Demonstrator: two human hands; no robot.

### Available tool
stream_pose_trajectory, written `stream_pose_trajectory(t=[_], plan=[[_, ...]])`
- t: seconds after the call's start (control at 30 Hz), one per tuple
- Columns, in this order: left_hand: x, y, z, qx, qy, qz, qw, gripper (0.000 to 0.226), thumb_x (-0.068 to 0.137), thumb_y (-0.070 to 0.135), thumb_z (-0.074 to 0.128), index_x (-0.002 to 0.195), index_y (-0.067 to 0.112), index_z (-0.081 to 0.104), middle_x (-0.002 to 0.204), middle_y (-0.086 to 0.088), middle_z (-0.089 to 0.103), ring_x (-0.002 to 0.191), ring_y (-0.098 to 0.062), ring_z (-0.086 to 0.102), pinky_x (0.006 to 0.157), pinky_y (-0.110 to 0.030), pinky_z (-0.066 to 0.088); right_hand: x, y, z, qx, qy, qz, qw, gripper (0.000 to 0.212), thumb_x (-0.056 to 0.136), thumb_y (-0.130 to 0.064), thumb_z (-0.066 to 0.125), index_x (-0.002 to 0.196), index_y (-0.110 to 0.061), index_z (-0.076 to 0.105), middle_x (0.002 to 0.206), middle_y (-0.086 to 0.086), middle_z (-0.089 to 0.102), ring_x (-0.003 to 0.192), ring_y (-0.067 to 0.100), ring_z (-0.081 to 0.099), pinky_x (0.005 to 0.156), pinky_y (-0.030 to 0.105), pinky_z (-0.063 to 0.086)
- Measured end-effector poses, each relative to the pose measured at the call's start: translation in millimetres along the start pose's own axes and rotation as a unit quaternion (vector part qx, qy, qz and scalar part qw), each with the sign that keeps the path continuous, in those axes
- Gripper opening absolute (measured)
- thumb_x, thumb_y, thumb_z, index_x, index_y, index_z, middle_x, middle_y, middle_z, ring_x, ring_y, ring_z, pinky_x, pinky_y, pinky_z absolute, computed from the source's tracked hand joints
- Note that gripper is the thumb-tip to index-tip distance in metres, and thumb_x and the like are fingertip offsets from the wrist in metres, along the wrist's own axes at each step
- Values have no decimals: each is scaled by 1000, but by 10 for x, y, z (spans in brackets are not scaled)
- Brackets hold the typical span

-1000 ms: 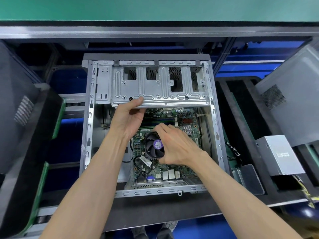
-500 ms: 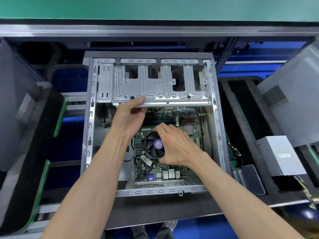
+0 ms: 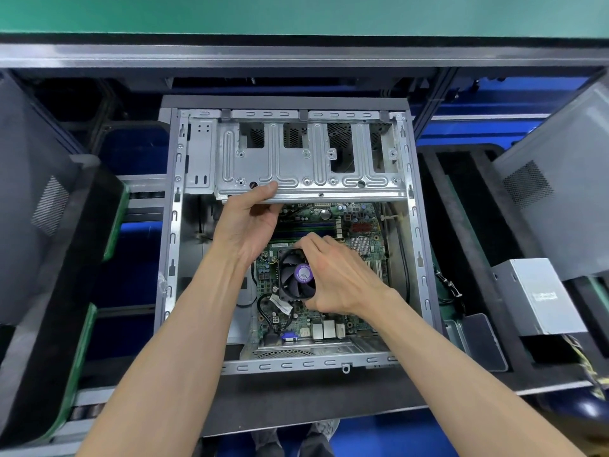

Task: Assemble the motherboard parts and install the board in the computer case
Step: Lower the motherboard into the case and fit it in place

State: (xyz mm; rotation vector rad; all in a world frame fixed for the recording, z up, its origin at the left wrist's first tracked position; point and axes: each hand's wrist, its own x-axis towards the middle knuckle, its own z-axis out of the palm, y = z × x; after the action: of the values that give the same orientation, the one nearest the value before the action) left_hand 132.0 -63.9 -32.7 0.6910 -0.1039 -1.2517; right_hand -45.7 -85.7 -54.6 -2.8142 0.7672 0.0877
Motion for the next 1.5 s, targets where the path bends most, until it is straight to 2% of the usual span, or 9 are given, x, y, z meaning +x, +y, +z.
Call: stream_pose_trajectory(t=[0.1, 0.27, 0.53, 0.67, 1.07, 1.23, 1.5], plan=[[2, -5, -4, -6, -1, -3, 1000, 27, 85, -12, 57, 69, 0, 75, 76, -9, 69, 79, -18, 68, 85, -26, 57, -8, -8, -12, -3, -2, 1, 1000, 77, 60, -42, 83, 119, -11, 43, 112, 2, 49, 87, 23, 49, 65, 35, 45], [5, 2, -5, -6, 2, -1, 1000, 30, 86, -13, 56, 67, 0, 75, 75, -9, 69, 76, -17, 70, 83, -24, 57, -1, -10, -30, 0, -7, 3, 1000, 74, 60, -40, 82, 117, -11, 44, 109, 3, 49, 84, 23, 48, 66, 37, 50], [19, -2, 2, -14, 14, -3, 1000, 30, 86, -14, 56, 67, 0, 74, 74, -9, 69, 77, -18, 69, 88, -26, 57, 15, -1, -12, 6, -16, 8, 1000, 74, 60, -41, 83, 115, -11, 42, 108, 3, 49, 84, 22, 48, 66, 38, 50], [11, 2, 1, -11, 7, -2, 1000, 32, 87, -13, 55, 66, 1, 75, 73, -8, 69, 75, -17, 70, 80, -23, 57, 7, -7, -15, 4, -13, 8, 1000, 74, 60, -41, 83, 114, -11, 42, 107, 3, 49, 83, 22, 47, 65, 37, 48], [-24, -4, 1, -17, -19, 2, 1000, 32, 86, -13, 56, 66, 2, 75, 71, -6, 69, 73, -15, 71, 77, -22, 56, -1, -4, -6, 4, 1, 4, 1000, 69, 59, -39, 81, 109, -11, 43, 102, 3, 49, 78, 21, 45, 59, 34, 41], [-29, -7, -1, -16, -13, 3, 1000, 32, 86, -13, 56, 66, 2, 75, 72, -7, 70, 73, -16, 71, 76, -22, 56, -14, -4, 5, 12, 3, 5, 1000, 71, 59, -38, 82, 113, -10, 44, 104, 2, 49, 82, 21, 47, 63, 34, 43], [-45, -8, -9, -21, -16, 4, 1000, 31, 86, -13, 56, 67, 1, 75, 74, -8, 70, 75, -17, 71, 79, -23, 56, -34, -19, 0, 38, 8, 7, 999, 80, 60, -37, 84, 124, -9, 44, 115, 3, 50, 94, 23, 48, 78, 41, 50]])
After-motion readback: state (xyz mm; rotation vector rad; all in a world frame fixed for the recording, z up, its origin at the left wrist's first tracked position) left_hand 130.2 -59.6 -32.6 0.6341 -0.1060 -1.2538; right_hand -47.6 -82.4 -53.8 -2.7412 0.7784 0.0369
